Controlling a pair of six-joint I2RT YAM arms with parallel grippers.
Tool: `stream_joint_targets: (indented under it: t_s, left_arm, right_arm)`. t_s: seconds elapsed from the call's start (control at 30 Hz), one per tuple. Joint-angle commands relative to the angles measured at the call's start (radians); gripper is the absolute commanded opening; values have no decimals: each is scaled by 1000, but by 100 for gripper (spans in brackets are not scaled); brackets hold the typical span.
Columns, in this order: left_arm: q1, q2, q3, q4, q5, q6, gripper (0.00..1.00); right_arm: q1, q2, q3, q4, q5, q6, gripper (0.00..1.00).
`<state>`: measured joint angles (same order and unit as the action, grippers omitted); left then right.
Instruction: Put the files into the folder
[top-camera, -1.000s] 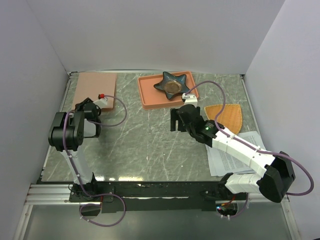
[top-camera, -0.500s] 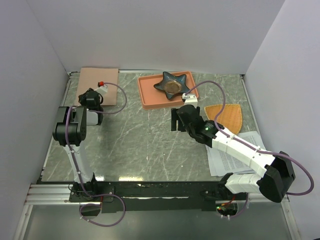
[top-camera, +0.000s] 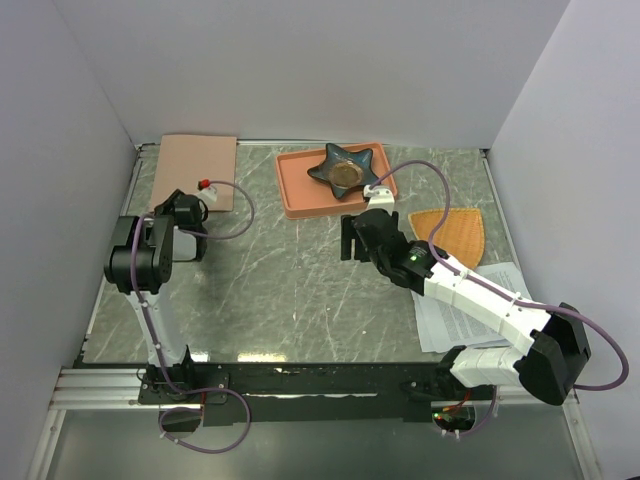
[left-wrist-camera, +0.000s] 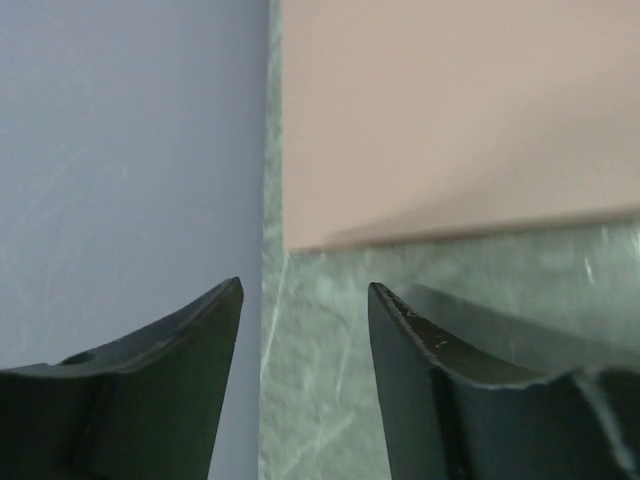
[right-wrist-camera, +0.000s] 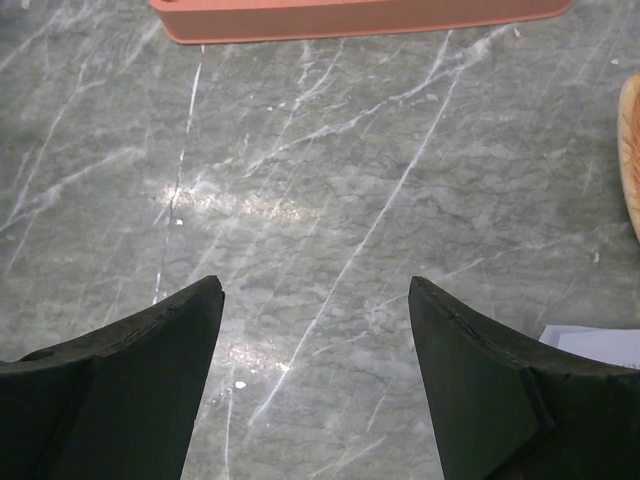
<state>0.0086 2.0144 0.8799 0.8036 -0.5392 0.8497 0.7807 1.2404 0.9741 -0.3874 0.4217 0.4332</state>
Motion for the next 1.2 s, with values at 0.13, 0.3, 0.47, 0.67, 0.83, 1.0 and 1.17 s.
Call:
stream_joint_targets:
  t_s: [0.13, 0.3, 0.47, 0.67, 0.83, 1.0, 1.17]
  left_arm:
    - [-4, 24, -44, 164, -21, 68, 61]
    - [-2, 66, 28, 152, -38, 58, 59]
    - [-4, 128, 113, 149, -51, 66, 58]
    - [-2, 188, 172, 155, -54, 94, 57]
    - [-2, 192, 195, 181, -58, 91, 56]
    - [-4, 193, 241, 166, -71, 71, 53]
    - [-33, 198, 258, 190, -87, 68, 49]
  right_arm:
    - [20, 5, 46, 41, 17, 21, 82]
    - [25, -13, 17, 64, 22, 19, 82]
    - [26, -1, 17, 64, 31, 24, 82]
    - [26, 17, 26, 59, 42, 22, 82]
    - [28, 16, 15, 74, 43, 30, 81]
    - [31, 25, 14, 84, 43, 33, 80]
    - [46, 40, 28, 82, 58, 27, 79]
